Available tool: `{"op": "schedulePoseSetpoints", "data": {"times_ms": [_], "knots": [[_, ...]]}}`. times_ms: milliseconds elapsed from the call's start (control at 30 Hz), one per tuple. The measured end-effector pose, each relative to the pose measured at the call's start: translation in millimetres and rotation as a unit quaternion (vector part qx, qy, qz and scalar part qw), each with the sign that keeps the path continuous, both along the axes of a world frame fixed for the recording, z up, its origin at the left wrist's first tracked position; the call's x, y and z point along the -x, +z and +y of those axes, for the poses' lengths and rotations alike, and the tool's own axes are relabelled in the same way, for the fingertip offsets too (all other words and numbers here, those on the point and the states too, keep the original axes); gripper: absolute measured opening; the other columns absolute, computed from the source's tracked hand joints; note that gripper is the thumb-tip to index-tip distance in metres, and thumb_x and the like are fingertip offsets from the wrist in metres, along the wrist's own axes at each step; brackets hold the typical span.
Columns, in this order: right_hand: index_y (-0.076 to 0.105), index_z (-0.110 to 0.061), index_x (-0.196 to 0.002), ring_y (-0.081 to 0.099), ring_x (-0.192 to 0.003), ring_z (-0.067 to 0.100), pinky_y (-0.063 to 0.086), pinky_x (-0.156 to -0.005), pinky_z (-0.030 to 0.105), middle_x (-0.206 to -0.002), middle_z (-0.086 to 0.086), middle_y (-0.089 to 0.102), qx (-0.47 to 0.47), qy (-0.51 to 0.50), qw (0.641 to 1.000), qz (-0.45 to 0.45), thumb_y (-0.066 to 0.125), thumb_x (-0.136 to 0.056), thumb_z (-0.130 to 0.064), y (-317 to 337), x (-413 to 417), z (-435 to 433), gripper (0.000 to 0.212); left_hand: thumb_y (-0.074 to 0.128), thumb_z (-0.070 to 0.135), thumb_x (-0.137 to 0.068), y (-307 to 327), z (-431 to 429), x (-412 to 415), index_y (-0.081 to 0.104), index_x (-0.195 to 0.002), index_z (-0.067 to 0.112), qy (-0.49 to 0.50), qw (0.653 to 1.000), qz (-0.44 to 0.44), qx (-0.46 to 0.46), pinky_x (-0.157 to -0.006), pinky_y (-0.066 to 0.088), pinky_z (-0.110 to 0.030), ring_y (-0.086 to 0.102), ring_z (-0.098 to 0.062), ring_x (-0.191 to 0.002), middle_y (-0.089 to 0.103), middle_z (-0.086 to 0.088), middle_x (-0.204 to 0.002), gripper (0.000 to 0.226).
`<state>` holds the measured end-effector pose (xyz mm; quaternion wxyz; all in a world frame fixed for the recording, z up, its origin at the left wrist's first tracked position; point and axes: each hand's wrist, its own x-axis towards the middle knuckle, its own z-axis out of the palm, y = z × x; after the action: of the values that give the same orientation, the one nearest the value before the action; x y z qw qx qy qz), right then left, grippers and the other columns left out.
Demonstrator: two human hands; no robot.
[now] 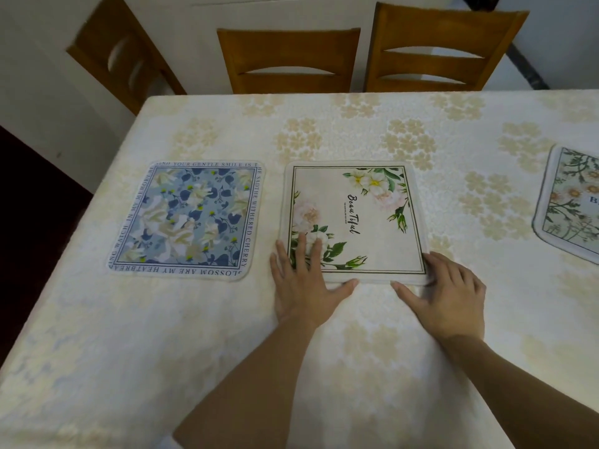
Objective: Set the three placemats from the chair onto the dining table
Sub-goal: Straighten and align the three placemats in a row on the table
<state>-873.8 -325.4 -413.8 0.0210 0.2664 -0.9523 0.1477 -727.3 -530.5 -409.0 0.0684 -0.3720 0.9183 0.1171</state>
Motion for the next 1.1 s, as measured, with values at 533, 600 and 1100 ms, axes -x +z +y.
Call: {"op": "schedulePoseSetpoints", "data": {"times_ms": [533,600,1100], "knots": [[0.055,-0.027,-0.134,0.05,-0.128,0.021,0.032,-0.111,0.043,-0.142,-0.006,0.056,0.013,0.005,1.0,-0.002,0.054,-0.074,-0.084,-0.2,0.2,-0.3,0.083,0.019,0.102,-0.067,2.2,4.0,-3.6,0.019,-0.158,0.035,0.036,0.998,0.053,0.02,-0.124,0.006,-0.054,0.0,-0.035,-0.155,0.011,0.001,-0.169,0.113],[0.055,-0.027,-0.134,0.05,-0.128,0.021,0.033,-0.111,0.044,-0.141,-0.005,0.057,0.005,0.005,1.0,-0.004,0.052,-0.074,-0.085,-0.3,1.6,0.9,0.084,0.023,0.101,-0.068,2.5,5.3,-3.4,0.03,-0.155,0.034,0.048,0.996,0.074,0.034,-0.123,0.012,-0.054,0.011,-0.035,-0.153,0.023,-0.002,-0.166,0.11],[0.056,-0.027,-0.138,0.047,-0.13,0.015,0.032,-0.111,0.043,-0.141,-0.01,0.057,-0.016,-0.003,1.0,0.008,0.053,-0.078,-0.083,-0.4,0.7,0.1,0.082,0.037,0.096,-0.072,-8.8,2.3,-0.7,0.044,-0.147,0.029,0.034,0.99,0.117,0.073,-0.12,0.021,-0.057,0.026,-0.036,-0.149,0.036,-0.005,-0.159,0.101]]}}
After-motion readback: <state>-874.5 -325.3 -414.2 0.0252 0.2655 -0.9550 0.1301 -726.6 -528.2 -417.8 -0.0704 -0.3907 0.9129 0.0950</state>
